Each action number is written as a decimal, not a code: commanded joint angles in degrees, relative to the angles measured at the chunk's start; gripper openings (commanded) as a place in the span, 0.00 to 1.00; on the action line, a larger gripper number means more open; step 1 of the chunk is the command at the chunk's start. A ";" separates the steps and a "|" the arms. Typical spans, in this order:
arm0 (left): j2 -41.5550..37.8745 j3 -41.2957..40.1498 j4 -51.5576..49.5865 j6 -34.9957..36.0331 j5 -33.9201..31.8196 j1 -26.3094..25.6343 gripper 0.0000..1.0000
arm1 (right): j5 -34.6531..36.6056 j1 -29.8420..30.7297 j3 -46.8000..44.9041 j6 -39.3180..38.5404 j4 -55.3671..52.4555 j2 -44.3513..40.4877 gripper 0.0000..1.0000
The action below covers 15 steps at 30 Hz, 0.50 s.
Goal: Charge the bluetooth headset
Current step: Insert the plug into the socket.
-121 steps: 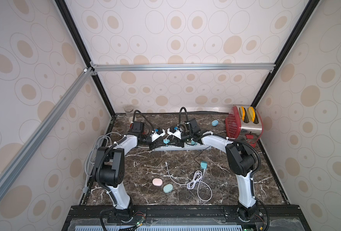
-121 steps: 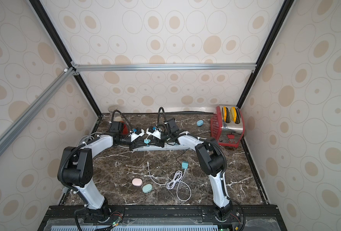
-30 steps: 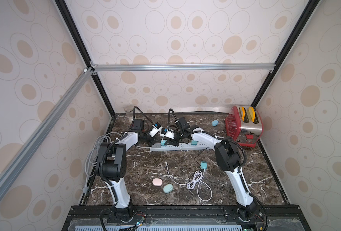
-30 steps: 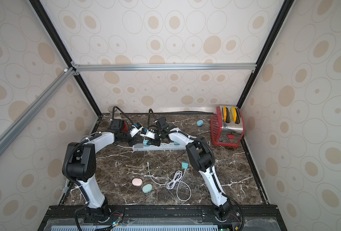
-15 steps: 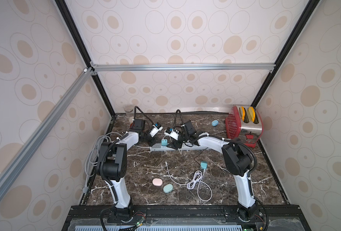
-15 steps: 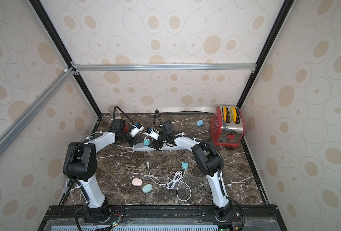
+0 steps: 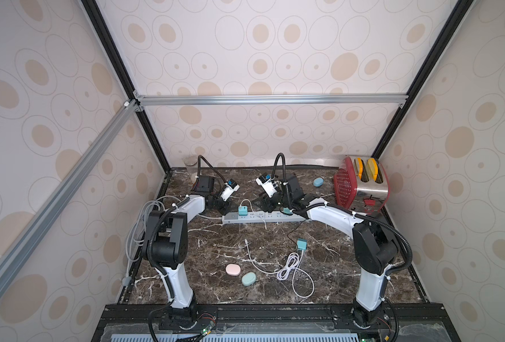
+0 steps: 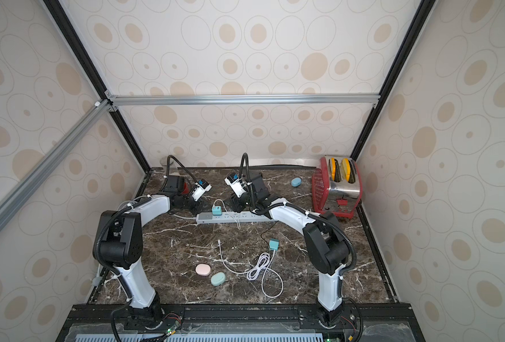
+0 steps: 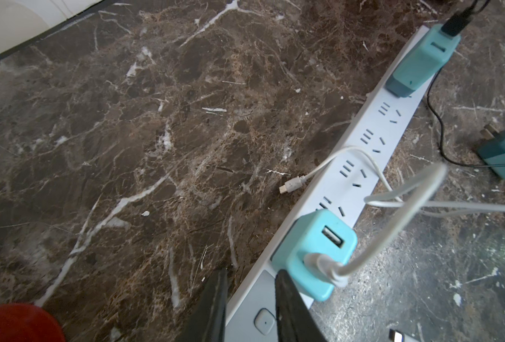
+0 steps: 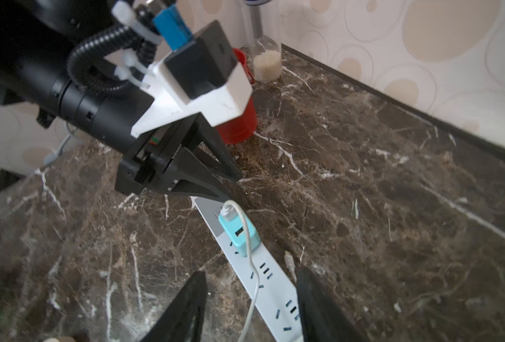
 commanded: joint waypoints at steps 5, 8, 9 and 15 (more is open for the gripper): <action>-4.33 -1.70 2.93 -4.89 0.41 0.16 0.32 | 3.20 -0.03 6.30 24.72 -11.64 1.89 0.49; -4.89 -2.33 3.19 -4.50 0.43 0.07 0.32 | 0.10 0.01 8.97 30.01 -12.86 4.49 0.49; -4.99 -2.47 3.28 -4.36 0.53 -0.03 0.32 | -0.44 0.12 10.07 30.94 -13.54 5.49 0.50; -4.93 -2.09 2.19 -3.08 0.20 -0.72 0.33 | 0.15 0.23 14.75 33.60 -17.99 9.64 0.51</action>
